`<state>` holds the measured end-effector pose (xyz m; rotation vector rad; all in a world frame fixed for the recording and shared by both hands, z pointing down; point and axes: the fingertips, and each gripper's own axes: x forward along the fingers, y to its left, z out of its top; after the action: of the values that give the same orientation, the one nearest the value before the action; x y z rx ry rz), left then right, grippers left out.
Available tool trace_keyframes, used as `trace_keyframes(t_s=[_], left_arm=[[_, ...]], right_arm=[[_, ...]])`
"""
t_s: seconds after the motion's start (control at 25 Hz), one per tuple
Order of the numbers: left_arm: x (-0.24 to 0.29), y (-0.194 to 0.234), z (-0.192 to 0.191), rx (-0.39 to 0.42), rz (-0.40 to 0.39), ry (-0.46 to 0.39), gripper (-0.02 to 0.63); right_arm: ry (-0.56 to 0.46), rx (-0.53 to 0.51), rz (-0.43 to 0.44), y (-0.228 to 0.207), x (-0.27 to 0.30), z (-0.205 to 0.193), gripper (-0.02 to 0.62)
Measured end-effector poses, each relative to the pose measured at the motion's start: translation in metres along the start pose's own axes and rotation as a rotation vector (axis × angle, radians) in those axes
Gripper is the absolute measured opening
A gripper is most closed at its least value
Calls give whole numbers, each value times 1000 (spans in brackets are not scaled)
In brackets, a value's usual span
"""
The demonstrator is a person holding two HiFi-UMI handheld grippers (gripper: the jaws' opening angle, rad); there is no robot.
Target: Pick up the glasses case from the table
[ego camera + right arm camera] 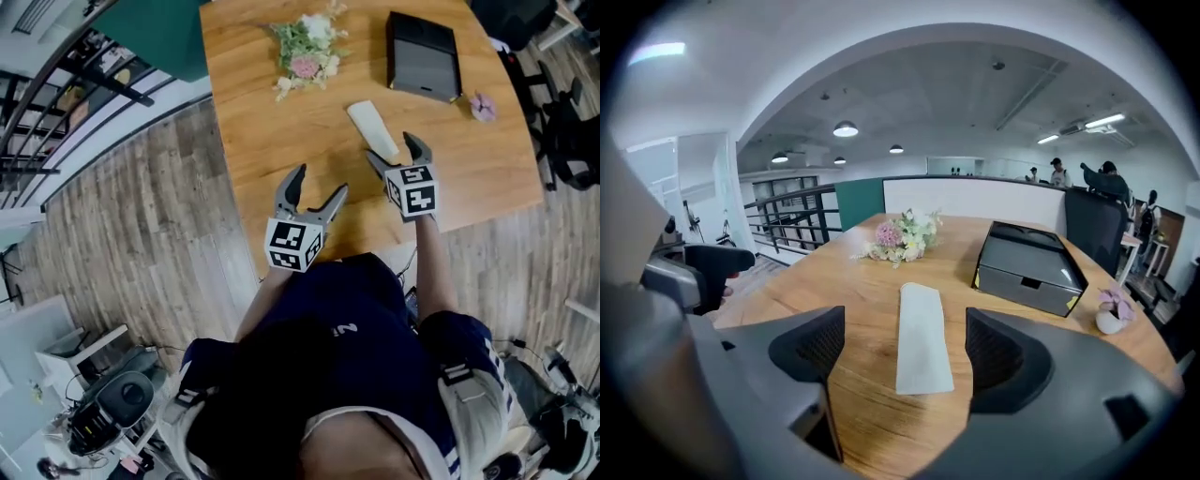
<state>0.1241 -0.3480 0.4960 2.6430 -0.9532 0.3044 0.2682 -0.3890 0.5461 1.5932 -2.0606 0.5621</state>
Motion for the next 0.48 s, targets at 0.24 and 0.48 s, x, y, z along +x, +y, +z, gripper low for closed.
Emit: trace_keyframes(t_s=[0.24,0.48], left_arm=[[-5,8,-2,-12,104,7,387],[-11,16,-4,-27,195,17,387]], right_arm=[[128,-18,83,-14,48,-22,397],[196,-5,106,-25,86,-39,397]])
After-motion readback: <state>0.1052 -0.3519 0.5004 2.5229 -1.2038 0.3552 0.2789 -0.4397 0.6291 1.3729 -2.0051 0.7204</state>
